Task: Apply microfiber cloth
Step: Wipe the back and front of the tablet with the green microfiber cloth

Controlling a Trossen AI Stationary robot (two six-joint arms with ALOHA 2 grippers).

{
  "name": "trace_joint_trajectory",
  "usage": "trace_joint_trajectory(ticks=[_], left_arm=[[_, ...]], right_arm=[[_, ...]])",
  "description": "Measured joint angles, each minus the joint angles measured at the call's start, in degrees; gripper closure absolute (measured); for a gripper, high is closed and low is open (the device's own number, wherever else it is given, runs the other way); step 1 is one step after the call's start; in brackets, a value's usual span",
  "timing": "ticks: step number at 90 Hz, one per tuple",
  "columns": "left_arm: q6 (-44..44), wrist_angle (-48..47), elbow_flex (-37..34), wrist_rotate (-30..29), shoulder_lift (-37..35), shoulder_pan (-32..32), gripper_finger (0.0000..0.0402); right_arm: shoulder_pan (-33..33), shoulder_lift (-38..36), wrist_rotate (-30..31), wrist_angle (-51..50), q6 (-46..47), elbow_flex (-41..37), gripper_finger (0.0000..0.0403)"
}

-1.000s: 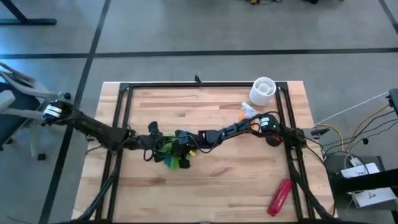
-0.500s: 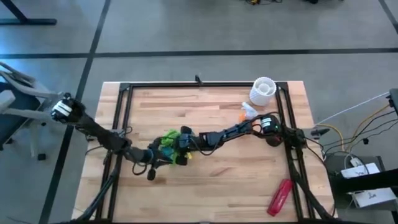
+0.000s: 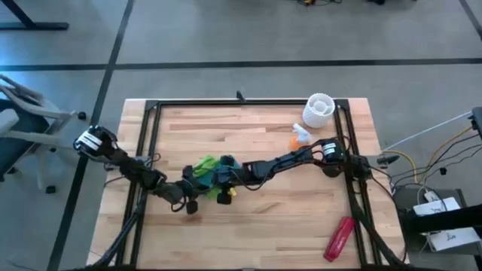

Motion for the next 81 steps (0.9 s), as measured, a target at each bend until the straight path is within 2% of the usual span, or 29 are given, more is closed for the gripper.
trace_joint_trajectory(ticks=[10, 22, 38, 46, 58, 68, 81], left_arm=[[-0.65, -1.43, -0.03, 0.57, -1.1, -0.07, 0.038], [-0.45, -4.92, -0.07, 3.82, -3.8, -0.02, 0.038], [-3.29, -16.23, -0.15, 7.29, -12.42, -0.13, 0.038], [-3.04, -20.38, -0.31, 7.98, -17.17, -0.15, 0.038], [-2.36, -28.14, -0.37, 6.89, -24.01, -0.09, 0.038], [-3.72, -32.47, -0.37, 3.79, -27.97, -0.09, 0.038], [-5.37, -32.64, -0.37, 4.04, -29.47, -0.45, 0.038]], right_arm=[[0.06, -2.57, 0.13, -2.51, -1.64, 0.0, 0.0388], [-0.1, -5.33, 0.68, -7.63, -1.93, 0.02, 0.0342], [-0.69, -6.86, 4.42, -11.83, 0.54, 0.07, 0.0272], [-0.69, -6.12, 0.97, -10.12, 1.83, 0.15, 0.0253], [-0.41, -2.48, -7.23, -6.32, 2.51, 0.17, 0.0244], [-0.3, 1.15, -7.57, -1.61, 1.81, 0.09, 0.0248], [-1.35, 4.27, -7.51, 3.87, 0.6, 0.17, 0.0263]])
